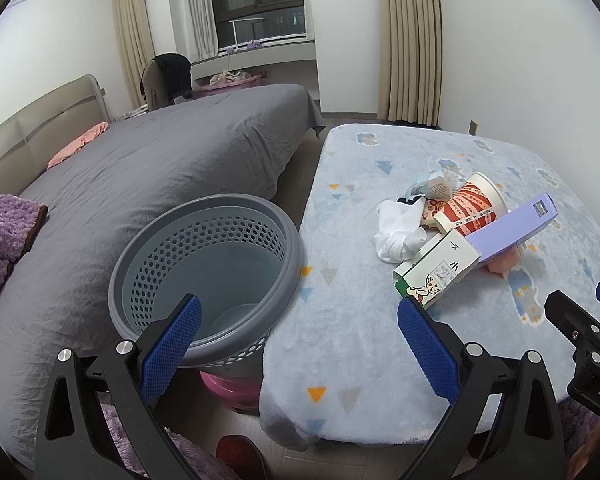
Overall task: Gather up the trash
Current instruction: 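Move the left tool to the white-and-green milk carton and close on it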
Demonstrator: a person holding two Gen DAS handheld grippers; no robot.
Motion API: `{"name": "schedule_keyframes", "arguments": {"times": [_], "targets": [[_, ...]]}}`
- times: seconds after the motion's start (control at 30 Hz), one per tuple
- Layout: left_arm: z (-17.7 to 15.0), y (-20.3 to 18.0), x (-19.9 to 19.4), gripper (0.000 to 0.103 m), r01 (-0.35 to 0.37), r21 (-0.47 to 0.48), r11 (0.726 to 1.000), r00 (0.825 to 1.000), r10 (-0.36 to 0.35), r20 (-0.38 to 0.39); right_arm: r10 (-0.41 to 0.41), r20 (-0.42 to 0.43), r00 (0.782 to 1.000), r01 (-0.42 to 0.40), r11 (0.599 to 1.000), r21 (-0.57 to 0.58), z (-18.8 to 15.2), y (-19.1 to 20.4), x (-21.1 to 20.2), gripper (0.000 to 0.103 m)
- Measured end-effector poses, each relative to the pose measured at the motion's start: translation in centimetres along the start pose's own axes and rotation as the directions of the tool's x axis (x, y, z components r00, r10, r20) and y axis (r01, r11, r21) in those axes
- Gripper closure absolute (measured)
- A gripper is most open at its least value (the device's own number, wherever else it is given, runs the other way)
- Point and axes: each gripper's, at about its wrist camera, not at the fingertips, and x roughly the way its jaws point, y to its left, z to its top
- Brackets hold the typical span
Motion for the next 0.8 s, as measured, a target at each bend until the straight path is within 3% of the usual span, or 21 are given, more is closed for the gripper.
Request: {"name": "schedule_keyframes", "arguments": {"times": [0.47,0.8], "targets": [[0.1,-1.3,1.2,0.006,0.03,0.038,0.999,0.999,-0.029,-0.02,0.013,-0.044,0.999,-0.012,0.999,0.038,-0.1,-2.7,1.5,0.009],[0.4,-6.0,4.4,0.006,0.16,0.139,0.977,0.986,-0.152,-0.068,0.048,-0.082,0.995,-0.038,0.992,0.122,0.4,-6.3,4.0,0.009]]}}
